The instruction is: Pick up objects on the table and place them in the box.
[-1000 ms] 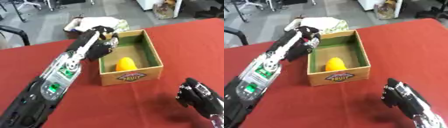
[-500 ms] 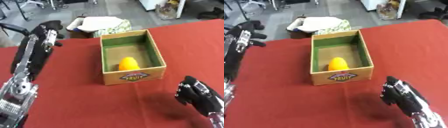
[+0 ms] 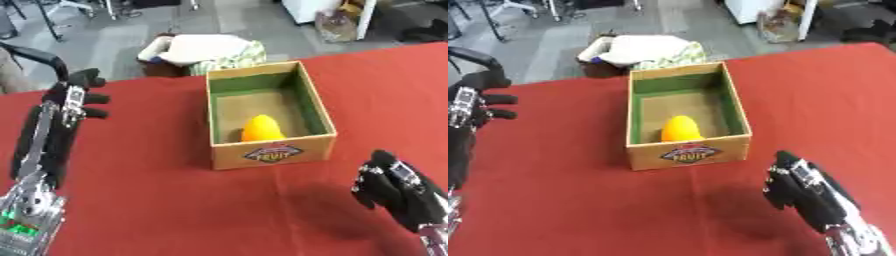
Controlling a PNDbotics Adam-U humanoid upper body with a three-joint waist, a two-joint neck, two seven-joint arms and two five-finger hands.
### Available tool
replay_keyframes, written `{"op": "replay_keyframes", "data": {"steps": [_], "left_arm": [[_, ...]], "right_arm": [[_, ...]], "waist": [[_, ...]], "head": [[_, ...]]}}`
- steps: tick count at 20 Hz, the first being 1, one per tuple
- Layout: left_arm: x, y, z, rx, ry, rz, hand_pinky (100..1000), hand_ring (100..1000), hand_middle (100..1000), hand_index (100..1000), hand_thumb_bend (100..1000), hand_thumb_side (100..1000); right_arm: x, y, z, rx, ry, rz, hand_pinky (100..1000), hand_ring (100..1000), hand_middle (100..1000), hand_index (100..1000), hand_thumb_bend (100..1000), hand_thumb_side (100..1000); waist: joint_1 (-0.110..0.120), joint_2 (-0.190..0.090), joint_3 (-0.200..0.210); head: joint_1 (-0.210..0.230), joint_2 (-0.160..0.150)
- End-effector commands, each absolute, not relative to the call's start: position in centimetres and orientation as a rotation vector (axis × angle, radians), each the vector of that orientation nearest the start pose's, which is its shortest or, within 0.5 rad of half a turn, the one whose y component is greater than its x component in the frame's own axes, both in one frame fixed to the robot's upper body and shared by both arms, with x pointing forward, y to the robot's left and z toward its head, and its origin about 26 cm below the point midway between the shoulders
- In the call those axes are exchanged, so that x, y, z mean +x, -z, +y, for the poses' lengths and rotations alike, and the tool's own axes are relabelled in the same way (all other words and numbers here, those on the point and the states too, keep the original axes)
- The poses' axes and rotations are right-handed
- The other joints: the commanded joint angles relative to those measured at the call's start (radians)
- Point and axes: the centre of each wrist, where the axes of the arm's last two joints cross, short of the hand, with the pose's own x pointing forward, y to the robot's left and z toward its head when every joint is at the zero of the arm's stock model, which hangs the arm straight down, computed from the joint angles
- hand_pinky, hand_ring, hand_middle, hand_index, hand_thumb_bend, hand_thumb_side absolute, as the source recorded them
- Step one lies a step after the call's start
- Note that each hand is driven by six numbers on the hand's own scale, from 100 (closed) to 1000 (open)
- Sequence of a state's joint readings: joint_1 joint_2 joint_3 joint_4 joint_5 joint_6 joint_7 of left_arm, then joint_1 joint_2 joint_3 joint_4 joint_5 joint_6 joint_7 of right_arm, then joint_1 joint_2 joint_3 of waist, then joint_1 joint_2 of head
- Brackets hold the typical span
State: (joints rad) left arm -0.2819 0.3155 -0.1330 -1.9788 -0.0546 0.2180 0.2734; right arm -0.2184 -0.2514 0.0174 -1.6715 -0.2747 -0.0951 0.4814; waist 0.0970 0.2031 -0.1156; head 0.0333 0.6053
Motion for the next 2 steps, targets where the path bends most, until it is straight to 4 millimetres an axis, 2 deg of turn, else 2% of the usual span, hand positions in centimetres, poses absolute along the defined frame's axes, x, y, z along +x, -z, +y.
{"op": "replay_keyframes", "data": {"steps": [1, 2], "left_arm": [[29.56, -18.40, 22.83, 0.299, 0.161, -2.085, 618, 680, 711, 839, 100, 946], [29.55, -18.33, 22.73, 0.292, 0.158, -2.085, 617, 680, 711, 839, 100, 948]], "right_arm": [[32.57, -9.88, -27.38, 0.416, -0.556, -1.935, 100, 100, 100, 100, 100, 838], [32.58, -9.89, -27.36, 0.417, -0.555, -1.935, 100, 100, 100, 100, 100, 837]], "waist": [[-0.003, -0.015, -0.001], [-0.003, -0.015, -0.001]], "head": [[0.003, 0.005], [0.002, 0.007]]}}
